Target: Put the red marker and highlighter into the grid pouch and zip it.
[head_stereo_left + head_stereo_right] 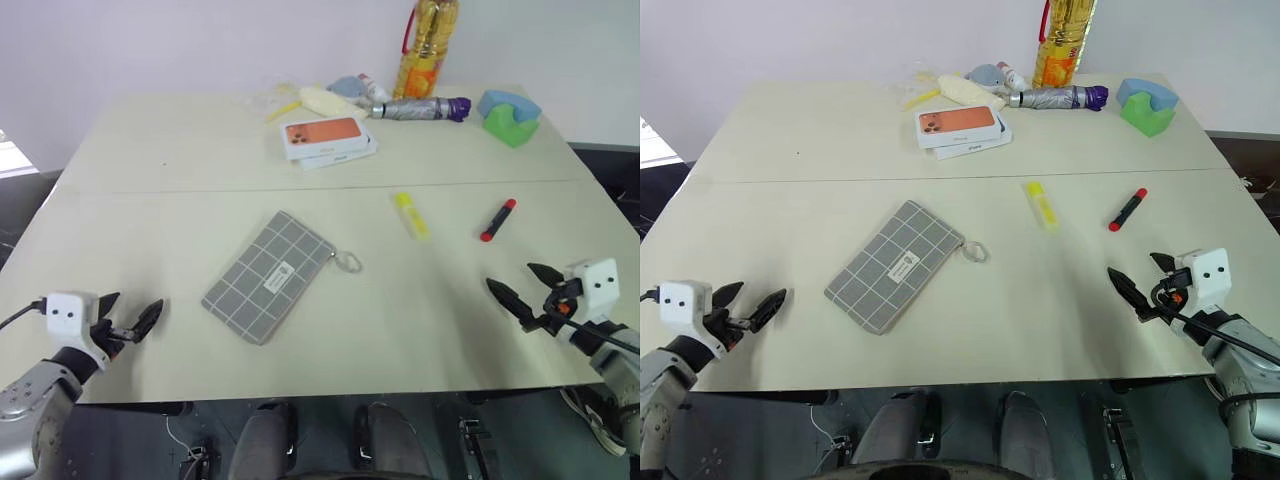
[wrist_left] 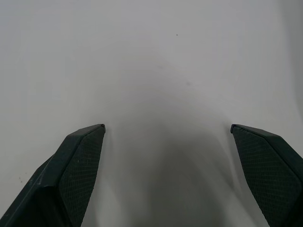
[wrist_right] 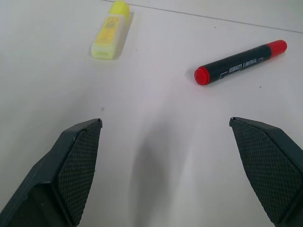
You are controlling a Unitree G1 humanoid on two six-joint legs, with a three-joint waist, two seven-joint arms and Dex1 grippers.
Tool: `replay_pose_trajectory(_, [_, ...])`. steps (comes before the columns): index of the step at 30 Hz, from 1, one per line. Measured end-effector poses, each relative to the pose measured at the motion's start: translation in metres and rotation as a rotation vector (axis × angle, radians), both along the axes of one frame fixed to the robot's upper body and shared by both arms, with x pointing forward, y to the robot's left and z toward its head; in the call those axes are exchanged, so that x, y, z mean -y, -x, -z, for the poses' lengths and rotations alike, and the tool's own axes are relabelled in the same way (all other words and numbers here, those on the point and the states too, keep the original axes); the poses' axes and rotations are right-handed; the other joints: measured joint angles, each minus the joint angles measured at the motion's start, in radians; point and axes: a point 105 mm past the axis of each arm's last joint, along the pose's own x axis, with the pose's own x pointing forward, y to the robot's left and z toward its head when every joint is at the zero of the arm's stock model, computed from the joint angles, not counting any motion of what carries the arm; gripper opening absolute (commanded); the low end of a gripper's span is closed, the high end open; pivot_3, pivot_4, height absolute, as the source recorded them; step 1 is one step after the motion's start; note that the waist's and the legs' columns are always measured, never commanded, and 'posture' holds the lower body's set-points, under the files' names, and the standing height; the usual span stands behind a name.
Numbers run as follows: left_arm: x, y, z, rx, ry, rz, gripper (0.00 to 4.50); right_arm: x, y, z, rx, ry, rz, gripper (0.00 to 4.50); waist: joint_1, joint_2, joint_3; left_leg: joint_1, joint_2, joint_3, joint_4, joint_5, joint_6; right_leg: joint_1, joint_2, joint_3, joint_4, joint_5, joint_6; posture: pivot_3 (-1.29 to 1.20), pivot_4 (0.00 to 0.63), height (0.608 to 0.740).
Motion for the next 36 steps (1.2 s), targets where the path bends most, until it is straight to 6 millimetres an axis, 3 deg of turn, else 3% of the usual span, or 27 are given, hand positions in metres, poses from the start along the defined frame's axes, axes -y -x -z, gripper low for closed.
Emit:
replay_pose_trajectory(8, [0.004, -0.004, -0.003, 0.025, 0.017, 0.006, 4.5, -0.005, -0.006, -0.004, 0.018, 0.003, -0.015, 4.48, -0.001, 0.0, 0.0, 0.0, 0.0, 0.0, 0.0, 0.0, 0.0, 0.0, 0.0, 0.0, 0.0, 0.001, 0.001, 0.0, 0.15, 0.74])
replay_pose_trajectory(14, [0.013, -0.01, -0.001, 0.045, 0.029, 0.027, 4.5, -0.04, -0.016, -0.009, 0.038, -0.015, -0.109, 4.48, -0.001, 0.0, 0.0, 0.0, 0.0, 0.0, 0.0, 0.0, 0.0, 0.0, 0.0, 0.0, 0.0, 0.001, 0.001, 0.0, 0.15, 0.74])
replay_pose_trajectory(17, [0.021, -0.009, 0.002, 0.066, 0.049, 0.034, 4.5, -0.072, -0.028, -0.019, 0.088, -0.047, -0.184, 3.67, -0.004, 0.0, 0.0, 0.0, 0.001, 0.0, 0.0, 0.0, 0.0, -0.001, 0.0, 0.0, 0.0, 0.001, 0.001, 0.0, 0.15, 0.74])
replay_pose_trajectory(21, [0.029, -0.011, 0.004, 0.071, 0.055, 0.058, 4.5, -0.103, -0.042, -0.035, 0.138, -0.079, -0.24, 1.65, -0.001, 0.0, 0.0, 0.0, 0.001, 0.0, 0.0, 0.0, 0.0, -0.001, 0.001, 0.0, 0.0, 0.001, 0.001, 0.0, 0.15, 0.74])
replay_pose_trajectory(24, [0.034, -0.017, -0.001, 0.093, 0.047, 0.077, 4.5, -0.146, -0.053, -0.034, 0.126, -0.081, -0.329, 0.13, -0.002, -0.001, 0.0, 0.0, 0.001, 0.0, 0.0, 0.0, 0.0, -0.001, 0.001, 0.0, 0.0, 0.001, 0.001, 0.0, 0.15, 0.74])
replay_pose_trajectory(27, [0.038, -0.024, -0.006, 0.117, 0.049, 0.094, 4.5, -0.189, -0.06, -0.03, 0.109, -0.09, -0.422, 0.01, -0.003, -0.001, 0.0, -0.001, 0.0, 0.001, 0.0, 0.0, 0.0, -0.002, 0.001, -0.001, 0.002, 0.002, 0.001, 0.0, 0.15, 0.74])
replay_pose_trajectory(33, [0.045, -0.026, -0.003, 0.115, 0.058, 0.115, 4.5, -0.245, -0.089, -0.007, 0.038, -0.021, -0.489, 0.01, -0.011, -0.001, 0.0, -0.001, -0.001, 0.001, 0.0, 0.001, 0.0, -0.004, 0.001, -0.001, 0.006, 0.002, 0.001, 0.0, 0.15, 0.74])
replay_pose_trajectory(36, [0.045, -0.022, -0.002, 0.117, 0.044, 0.116, 4.5, -0.264, -0.096, 0.006, -0.006, -0.018, -0.501, 0.01, -0.012, -0.001, 0.0, -0.001, 0.0, 0.001, 0.0, 0.001, -0.001, -0.004, 0.001, -0.001, 0.006, 0.002, 0.001, 0.0, 0.15, 0.74])
